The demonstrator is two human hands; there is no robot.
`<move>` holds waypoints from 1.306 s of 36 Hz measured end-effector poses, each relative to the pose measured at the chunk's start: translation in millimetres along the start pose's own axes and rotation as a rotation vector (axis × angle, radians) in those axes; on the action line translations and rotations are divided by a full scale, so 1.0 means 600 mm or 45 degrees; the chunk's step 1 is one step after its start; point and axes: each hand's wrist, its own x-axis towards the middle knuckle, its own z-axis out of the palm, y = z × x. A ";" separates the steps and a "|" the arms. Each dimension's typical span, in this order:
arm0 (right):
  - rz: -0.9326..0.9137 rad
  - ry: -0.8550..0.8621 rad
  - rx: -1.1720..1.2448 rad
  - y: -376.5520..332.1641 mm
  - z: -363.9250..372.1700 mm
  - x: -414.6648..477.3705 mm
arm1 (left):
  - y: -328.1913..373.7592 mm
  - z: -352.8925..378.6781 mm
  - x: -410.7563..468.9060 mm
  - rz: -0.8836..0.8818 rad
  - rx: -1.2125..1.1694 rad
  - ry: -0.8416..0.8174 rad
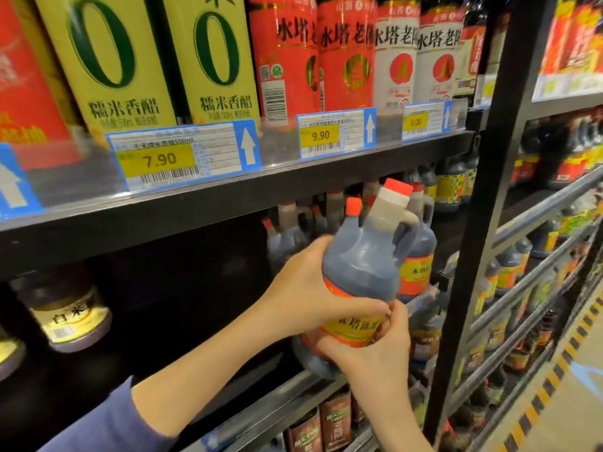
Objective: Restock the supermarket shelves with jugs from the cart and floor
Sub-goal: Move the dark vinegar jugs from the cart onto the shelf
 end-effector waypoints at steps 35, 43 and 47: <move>-0.361 -0.001 -1.176 0.105 0.025 0.076 | -0.119 0.025 0.021 -0.267 -0.031 0.179; -0.281 -0.011 -1.364 0.104 0.025 0.063 | -0.137 0.007 0.031 -0.223 -0.032 0.053; -0.272 -0.043 -1.365 0.109 0.019 0.059 | -0.138 0.004 0.027 -0.225 0.123 0.074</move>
